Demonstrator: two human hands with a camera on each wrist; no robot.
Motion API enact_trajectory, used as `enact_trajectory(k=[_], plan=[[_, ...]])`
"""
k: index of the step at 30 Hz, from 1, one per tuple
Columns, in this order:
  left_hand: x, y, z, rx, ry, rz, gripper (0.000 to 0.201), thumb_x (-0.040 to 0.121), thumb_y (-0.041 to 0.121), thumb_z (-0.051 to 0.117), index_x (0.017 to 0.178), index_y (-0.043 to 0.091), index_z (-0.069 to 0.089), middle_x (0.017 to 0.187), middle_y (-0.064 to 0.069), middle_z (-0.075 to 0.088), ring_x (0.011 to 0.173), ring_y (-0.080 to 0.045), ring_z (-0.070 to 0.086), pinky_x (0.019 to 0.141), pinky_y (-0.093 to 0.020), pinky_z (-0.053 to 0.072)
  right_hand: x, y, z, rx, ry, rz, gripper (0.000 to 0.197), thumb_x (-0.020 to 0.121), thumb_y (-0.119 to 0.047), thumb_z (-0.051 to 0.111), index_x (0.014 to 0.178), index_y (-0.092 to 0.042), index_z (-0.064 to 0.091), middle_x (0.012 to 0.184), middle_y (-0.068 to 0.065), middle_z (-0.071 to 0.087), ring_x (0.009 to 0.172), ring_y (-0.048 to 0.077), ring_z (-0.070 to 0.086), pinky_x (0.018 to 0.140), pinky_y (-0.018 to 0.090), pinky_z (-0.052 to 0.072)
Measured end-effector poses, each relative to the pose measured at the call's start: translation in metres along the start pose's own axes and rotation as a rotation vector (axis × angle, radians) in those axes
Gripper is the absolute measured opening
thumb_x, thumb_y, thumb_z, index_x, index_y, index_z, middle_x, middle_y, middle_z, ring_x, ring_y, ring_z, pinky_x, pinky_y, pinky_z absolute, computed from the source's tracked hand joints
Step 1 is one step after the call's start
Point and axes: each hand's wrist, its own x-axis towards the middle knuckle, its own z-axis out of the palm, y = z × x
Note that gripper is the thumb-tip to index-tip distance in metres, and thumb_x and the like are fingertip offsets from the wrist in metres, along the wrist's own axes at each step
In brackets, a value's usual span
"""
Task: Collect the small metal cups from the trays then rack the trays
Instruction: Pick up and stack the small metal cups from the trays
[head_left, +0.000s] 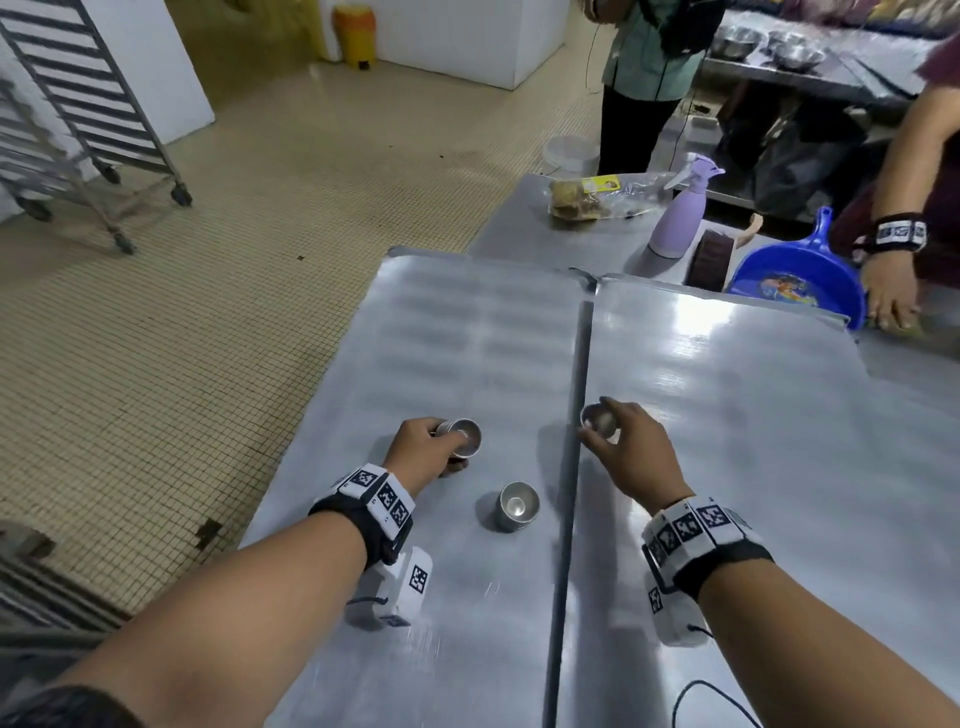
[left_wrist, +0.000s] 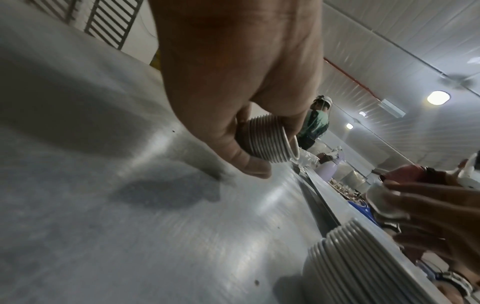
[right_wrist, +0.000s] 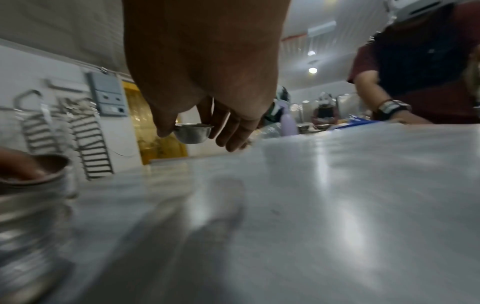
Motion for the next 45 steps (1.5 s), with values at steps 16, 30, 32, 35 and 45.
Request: enact_trajectory(k=[16,30,32,35,45], plan=[[-0.022,0.014,-0.039,-0.419,-0.09,-0.101,0.03,0.09,0.024,0.067,0.103,-0.002,0.072,0.084,-0.017,0.068,0.07,-0.024,0.065,0.065,-0.033,0.057,-0.018,-0.114,0.074,0.121,-0.253,-0.258,0.076,0.078,-0.065,0.07,0.142,-0.029,0.05,0.135,-0.007,0.062,0.123,0.013,0.057,0.1,0.033,0.047],[-0.028,-0.006,-0.068,0.486,-0.357,-0.06,0.023,0.083,0.018,0.069,0.102,0.008,0.059,0.081,-0.028,0.073,0.047,-0.024,0.049,0.044,-0.023,0.031,-0.055,-0.046,0.073,-0.246,-0.447,-0.068,0.074,0.072,-0.051,0.077,0.137,-0.03,0.049,0.119,-0.003,0.062,0.111,0.02,0.059,0.087,0.03,0.047],[-0.029,-0.004,-0.072,0.541,-0.329,-0.031,0.023,0.079,0.026,0.067,0.1,0.017,0.064,0.078,-0.022,0.074,0.048,-0.026,0.055,0.046,-0.027,0.037,-0.058,-0.046,0.077,-0.268,-0.425,-0.06,0.062,0.076,-0.043,0.073,0.133,-0.03,0.051,0.118,-0.001,0.062,0.11,0.023,0.06,0.084,0.031,0.047],[-0.032,0.001,-0.078,0.587,-0.287,0.032,0.021,0.074,0.04,0.062,0.092,0.03,0.067,0.078,-0.014,0.075,0.053,-0.029,0.065,0.05,-0.036,0.045,-0.059,-0.048,0.078,-0.285,-0.407,-0.053,0.056,0.08,-0.037,0.07,0.132,-0.028,0.051,0.119,0.001,0.062,0.109,0.025,0.06,0.084,0.032,0.048],[-0.044,0.004,-0.066,1.041,-0.353,0.399,0.036,0.072,0.034,0.073,0.102,0.032,0.053,0.097,0.007,0.066,0.085,-0.019,0.064,0.069,-0.027,0.049,-0.07,-0.051,0.073,-0.154,-0.285,0.012,0.046,0.072,-0.034,0.072,0.115,-0.025,0.058,0.104,0.001,0.067,0.095,0.024,0.063,0.075,0.031,0.049]])
